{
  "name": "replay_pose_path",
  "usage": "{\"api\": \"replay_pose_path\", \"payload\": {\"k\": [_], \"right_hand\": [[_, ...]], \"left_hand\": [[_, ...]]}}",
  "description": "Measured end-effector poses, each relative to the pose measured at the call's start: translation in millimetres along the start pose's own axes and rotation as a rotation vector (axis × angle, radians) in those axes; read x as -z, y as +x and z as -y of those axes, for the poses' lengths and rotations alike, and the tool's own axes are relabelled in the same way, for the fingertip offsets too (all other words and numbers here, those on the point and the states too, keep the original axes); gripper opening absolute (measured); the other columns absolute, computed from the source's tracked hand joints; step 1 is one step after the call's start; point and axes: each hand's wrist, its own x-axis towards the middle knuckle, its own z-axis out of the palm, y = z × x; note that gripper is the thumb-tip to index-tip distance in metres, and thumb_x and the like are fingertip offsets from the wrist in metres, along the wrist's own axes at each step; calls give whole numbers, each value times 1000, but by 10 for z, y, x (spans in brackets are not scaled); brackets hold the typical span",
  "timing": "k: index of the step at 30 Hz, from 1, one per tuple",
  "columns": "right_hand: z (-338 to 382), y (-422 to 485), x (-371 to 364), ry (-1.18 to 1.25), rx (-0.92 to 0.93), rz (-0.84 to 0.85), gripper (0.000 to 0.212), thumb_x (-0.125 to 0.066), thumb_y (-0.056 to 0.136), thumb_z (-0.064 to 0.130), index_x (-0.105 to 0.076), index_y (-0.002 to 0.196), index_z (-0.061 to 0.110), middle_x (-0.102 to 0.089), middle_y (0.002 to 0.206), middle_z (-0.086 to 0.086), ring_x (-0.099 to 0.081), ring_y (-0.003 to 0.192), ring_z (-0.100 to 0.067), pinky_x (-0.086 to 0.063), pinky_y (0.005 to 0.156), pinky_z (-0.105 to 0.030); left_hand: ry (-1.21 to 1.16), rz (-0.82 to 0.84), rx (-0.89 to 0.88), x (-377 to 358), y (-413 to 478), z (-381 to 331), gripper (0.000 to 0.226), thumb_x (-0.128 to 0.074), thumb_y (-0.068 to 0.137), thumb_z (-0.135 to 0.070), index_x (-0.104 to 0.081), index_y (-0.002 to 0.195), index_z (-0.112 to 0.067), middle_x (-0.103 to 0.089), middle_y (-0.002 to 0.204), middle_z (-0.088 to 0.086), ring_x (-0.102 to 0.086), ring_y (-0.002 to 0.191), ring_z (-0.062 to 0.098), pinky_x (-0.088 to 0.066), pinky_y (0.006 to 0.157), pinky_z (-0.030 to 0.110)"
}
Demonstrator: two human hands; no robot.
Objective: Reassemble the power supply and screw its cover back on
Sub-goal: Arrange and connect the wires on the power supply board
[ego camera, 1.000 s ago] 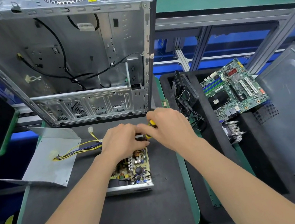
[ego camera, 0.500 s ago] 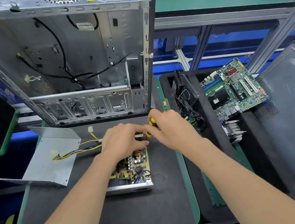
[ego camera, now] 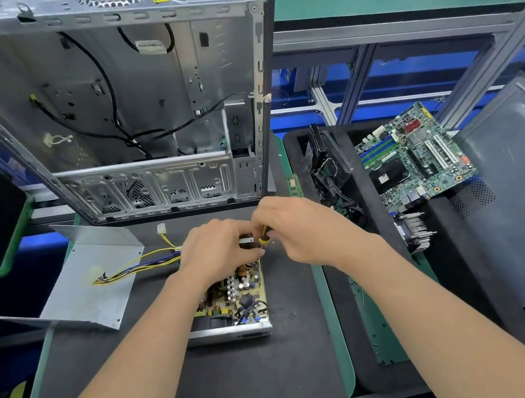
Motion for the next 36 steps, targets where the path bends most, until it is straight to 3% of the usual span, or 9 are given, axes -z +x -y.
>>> {"api": "replay_pose_path", "payload": {"k": [3, 8, 11, 14, 17, 21, 25, 32, 36], "right_hand": [[12, 19, -23, 118, -135, -64, 9, -63, 100, 22, -60, 108, 20, -59, 102, 1, -61, 98, -27, -53, 83, -47], [94, 49, -150, 140, -417, -197, 40, -58, 101, 49, -48, 89, 12, -44, 66, -2, -54, 71, -38, -42, 55, -38], [129, 67, -170, 123, -502, -230, 51, -57, 99, 58, -48, 82, 11, -40, 61, -1, -52, 66, -37, -37, 54, -37], [120, 38, -103, 85, -384, -239, 46, -56, 99, 60, -50, 82, 17, -50, 72, 1, -56, 69, -30, -40, 55, -37], [60, -15, -17, 146, -117, -135, 11, -62, 100, 34, -58, 102, 24, -55, 104, 7, -60, 83, -20, -53, 72, -42], [23, 23, -23, 110, -139, -23, 15, -62, 98, 9, -62, 108, 21, -57, 107, 3, -60, 99, -26, -53, 83, -48], [25, 50, -56, 172, -241, -90, 7, -67, 98, 24, -63, 103, 20, -57, 93, 3, -59, 94, -25, -55, 79, -47], [124, 49, -233, 102, -504, -257, 45, -54, 103, 52, -48, 81, 13, -43, 62, -4, -54, 69, -39, -33, 56, -38], [111, -3, -95, 138, -294, -207, 34, -51, 103, 54, -56, 99, 20, -53, 93, 3, -58, 79, -28, -44, 64, -38]], "left_hand": [[-15, -20, 0, 0, -1, 0, 27, -70, 78, -65, -52, 97, -57, -52, 59, -27, -50, 69, 14, -37, 58, 33], [-5, 18, 6, 1, 14, 3, 27, -67, 79, -66, -63, 102, -52, -61, 74, -26, -58, 75, 12, -43, 62, 33], [1, 11, 14, -8, 8, 6, 27, -67, 80, -70, -64, 99, -50, -56, 67, -21, -51, 71, 12, -38, 60, 33], [13, 20, 7, 3, 6, 8, 27, -66, 80, -70, -65, 100, -51, -51, 58, -17, -51, 68, 15, -39, 59, 33], [-3, 26, 2, 19, -9, 2, 21, -65, 80, -68, -51, 93, -57, -49, 56, -17, -52, 68, 18, -39, 59, 34], [-43, 83, 20, 59, 16, 0, 27, -56, 77, -60, -50, 103, -55, -72, 90, -26, -64, 84, 15, -39, 64, 34], [-152, 166, 75, 141, 32, -6, 22, -52, 72, -46, -51, 89, -59, -64, 86, -36, -52, 77, 3, -35, 60, 27], [-166, 181, 90, 173, 25, -38, 35, -51, 72, -39, -60, 101, -56, -63, 87, -38, -52, 75, -3, -35, 63, 27], [-134, 199, 76, 182, 21, -55, 33, -48, 69, -39, -53, 93, -62, -57, 67, -28, -55, 70, 9, -34, 57, 29]]}}
